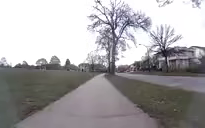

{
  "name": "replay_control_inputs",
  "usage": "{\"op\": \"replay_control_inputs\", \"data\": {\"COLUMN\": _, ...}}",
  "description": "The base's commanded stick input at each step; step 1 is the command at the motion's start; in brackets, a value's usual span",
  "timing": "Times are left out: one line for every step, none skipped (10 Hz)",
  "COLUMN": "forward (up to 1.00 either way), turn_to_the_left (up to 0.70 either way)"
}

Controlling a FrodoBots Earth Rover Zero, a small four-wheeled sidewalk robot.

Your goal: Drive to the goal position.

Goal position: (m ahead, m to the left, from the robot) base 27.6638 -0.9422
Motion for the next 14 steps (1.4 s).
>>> {"op": "replay_control_inputs", "data": {"forward": 1.0, "turn_to_the_left": 0.0}}
{"op": "replay_control_inputs", "data": {"forward": 1.0, "turn_to_the_left": 0.0}}
{"op": "replay_control_inputs", "data": {"forward": 1.0, "turn_to_the_left": 0.0}}
{"op": "replay_control_inputs", "data": {"forward": 1.0, "turn_to_the_left": 0.0}}
{"op": "replay_control_inputs", "data": {"forward": 1.0, "turn_to_the_left": 0.0}}
{"op": "replay_control_inputs", "data": {"forward": 1.0, "turn_to_the_left": 0.0}}
{"op": "replay_control_inputs", "data": {"forward": 1.0, "turn_to_the_left": 0.0}}
{"op": "replay_control_inputs", "data": {"forward": 1.0, "turn_to_the_left": 0.0}}
{"op": "replay_control_inputs", "data": {"forward": 1.0, "turn_to_the_left": 0.0}}
{"op": "replay_control_inputs", "data": {"forward": 1.0, "turn_to_the_left": 0.0}}
{"op": "replay_control_inputs", "data": {"forward": 1.0, "turn_to_the_left": 0.0}}
{"op": "replay_control_inputs", "data": {"forward": 1.0, "turn_to_the_left": 0.0}}
{"op": "replay_control_inputs", "data": {"forward": 1.0, "turn_to_the_left": 0.0}}
{"op": "replay_control_inputs", "data": {"forward": 1.0, "turn_to_the_left": 0.0}}
